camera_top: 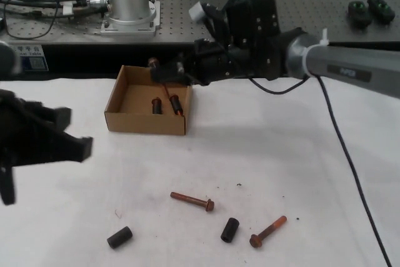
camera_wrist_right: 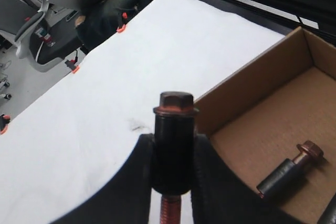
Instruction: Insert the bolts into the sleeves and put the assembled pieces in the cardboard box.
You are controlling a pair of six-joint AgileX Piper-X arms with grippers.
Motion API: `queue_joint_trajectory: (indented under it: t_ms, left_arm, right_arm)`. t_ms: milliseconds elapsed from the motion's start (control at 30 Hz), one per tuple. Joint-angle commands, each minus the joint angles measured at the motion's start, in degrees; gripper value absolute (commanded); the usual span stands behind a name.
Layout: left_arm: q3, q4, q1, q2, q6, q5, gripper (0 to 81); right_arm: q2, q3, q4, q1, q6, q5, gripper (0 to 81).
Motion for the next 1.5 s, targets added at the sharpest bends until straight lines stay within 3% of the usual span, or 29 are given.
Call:
queue_joint_trajectory:
  t_ms: [0,200,467,867,967,1200,1467]
  left_arm:
    - [-0.15,3.21,2.26,-3.72,0.51,0.47,27.7]
    - [-0.15,10.07,5.97,-7.87,0.51,3.31,27.7]
    - [-0.15,12.52,6.34,-10.82,0.21,5.99,27.7]
    - [-0.15,13.94,6.34,-11.83,-1.97,5.99,27.7]
    - [-0.15,13.94,6.34,-11.83,-1.97,5.99,27.7]
    - [-0.15,13.91,6.34,-11.83,-1.97,8.9,27.7]
    - [-0.15,13.91,6.34,-11.83,-0.39,12.09,27.7]
  right_arm:
    - [0.75,-2.85,1.13,0.36,-0.47,1.48,5.4]
    - [2.88,-5.02,2.18,0.53,-0.47,5.52,5.4]
    - [3.37,-5.6,1.88,0.63,-0.47,15.37,5.4]
    - [3.37,-5.6,0.88,2.39,-1.34,16.39,5.2]
    - [3.37,-5.6,0.88,2.82,-1.34,16.39,0.4]
    - [3.37,-5.6,1.06,3.08,1.28,20.29,39.5]
    - [0.26,-5.48,8.5,2.52,0.8,17.44,36.6]
